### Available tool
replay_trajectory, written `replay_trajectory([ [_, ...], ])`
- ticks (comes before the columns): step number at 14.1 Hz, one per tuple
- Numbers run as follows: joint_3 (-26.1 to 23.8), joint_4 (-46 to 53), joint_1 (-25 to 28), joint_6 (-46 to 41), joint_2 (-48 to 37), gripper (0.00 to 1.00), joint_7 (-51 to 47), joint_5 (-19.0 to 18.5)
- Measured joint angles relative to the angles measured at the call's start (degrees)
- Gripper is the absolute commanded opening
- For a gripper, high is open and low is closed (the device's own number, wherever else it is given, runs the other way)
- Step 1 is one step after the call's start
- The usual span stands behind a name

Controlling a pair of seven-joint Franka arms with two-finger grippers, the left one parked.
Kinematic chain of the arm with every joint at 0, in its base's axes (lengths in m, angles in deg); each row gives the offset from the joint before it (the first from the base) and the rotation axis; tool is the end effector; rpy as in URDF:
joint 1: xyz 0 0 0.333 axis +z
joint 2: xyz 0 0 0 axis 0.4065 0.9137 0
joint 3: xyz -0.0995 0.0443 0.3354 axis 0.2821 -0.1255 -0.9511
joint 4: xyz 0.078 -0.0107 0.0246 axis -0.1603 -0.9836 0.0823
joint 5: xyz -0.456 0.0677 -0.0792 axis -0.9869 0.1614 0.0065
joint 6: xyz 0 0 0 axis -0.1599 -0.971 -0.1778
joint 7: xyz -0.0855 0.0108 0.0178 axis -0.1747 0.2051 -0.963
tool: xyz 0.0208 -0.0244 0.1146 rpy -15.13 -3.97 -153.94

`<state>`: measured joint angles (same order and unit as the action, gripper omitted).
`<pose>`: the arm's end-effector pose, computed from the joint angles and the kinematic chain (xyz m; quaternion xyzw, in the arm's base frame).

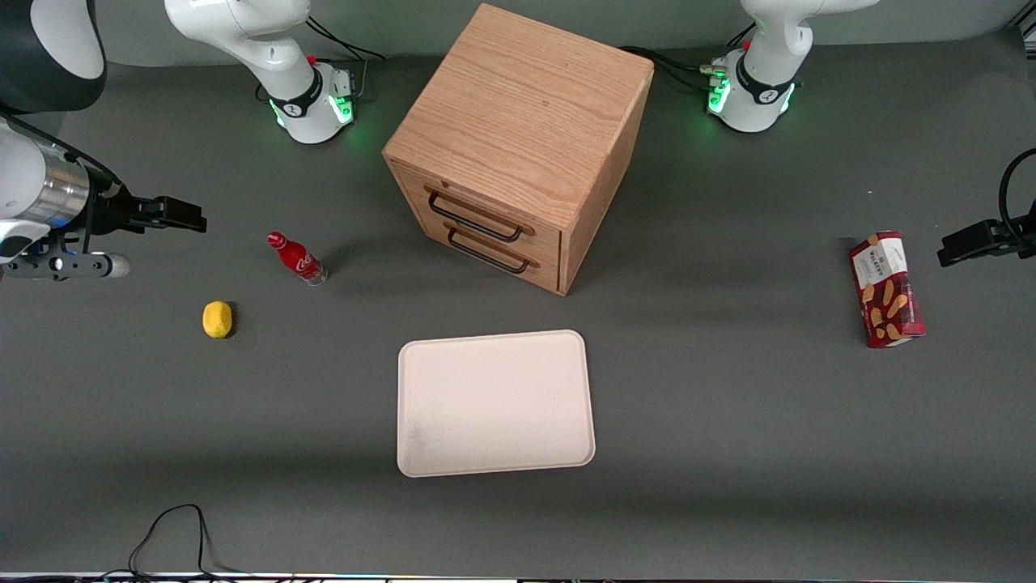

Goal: Place coke bottle on tray
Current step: 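Move the open right gripper toward the red Coca-Cola bottle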

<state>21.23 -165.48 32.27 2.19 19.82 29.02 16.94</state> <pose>0.6145 0.0323 0.5874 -0.9919 0.0194 0.1257 0.0076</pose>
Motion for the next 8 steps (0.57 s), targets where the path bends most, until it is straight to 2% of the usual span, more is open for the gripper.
replay_trajectory([
  [3,0.0,-5.1,0.1,0.0,-5.0,1.00,0.0,0.0],
  [8,-0.2,-25.0,0.1,4.7,-22.5,1.00,0.0,-0.8],
])
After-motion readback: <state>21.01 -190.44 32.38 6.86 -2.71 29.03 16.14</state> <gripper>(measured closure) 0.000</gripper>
